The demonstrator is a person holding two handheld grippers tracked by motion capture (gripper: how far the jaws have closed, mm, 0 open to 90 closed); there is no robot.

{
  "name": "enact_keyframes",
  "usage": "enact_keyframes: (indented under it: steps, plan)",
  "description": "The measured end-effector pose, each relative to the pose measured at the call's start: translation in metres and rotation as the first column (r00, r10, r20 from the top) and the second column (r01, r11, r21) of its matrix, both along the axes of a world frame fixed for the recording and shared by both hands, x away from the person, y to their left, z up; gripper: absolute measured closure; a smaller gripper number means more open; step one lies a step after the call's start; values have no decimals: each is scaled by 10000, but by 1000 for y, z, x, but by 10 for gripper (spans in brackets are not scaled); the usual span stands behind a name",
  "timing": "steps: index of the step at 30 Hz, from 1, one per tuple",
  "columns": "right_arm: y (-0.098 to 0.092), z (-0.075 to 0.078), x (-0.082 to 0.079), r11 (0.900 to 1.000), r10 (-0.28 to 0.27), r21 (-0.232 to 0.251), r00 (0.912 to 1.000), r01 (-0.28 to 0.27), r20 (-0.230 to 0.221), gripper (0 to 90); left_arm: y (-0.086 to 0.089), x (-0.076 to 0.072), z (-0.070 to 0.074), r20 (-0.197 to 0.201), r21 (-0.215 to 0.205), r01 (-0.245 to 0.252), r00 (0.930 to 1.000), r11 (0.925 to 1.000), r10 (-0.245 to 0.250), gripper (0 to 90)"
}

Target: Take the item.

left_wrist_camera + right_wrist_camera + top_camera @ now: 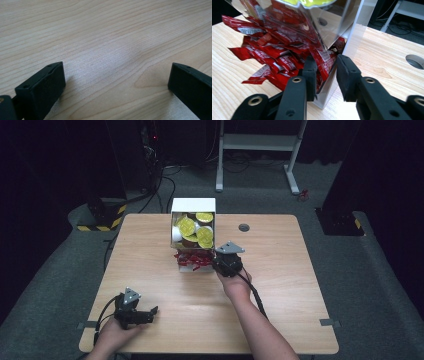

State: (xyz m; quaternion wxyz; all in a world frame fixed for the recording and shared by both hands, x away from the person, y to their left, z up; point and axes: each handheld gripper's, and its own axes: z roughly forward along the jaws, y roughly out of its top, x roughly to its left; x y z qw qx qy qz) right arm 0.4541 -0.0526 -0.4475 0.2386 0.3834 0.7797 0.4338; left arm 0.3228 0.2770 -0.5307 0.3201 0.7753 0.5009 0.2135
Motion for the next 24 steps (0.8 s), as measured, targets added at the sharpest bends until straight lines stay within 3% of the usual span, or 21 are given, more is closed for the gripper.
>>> enact_keyframes:
  steps: [13, 20, 24]
  plan:
    - [4, -3, 5, 9999, 58, 109, 10000, -59, 31, 770, 0, 0, 0, -41, -33, -7, 10000, 10000, 7, 13]
    - [5, -2, 2, 9996, 96, -270, 9998, -92, 152, 850, 0, 0, 0, -30, 4, 15, 10000, 10000, -15, 14]
    - [0, 1, -4, 9997, 159, -161, 9999, -158, 66, 858, 0, 0, 0, -34, -6, 11, 10000, 10000, -11, 14]
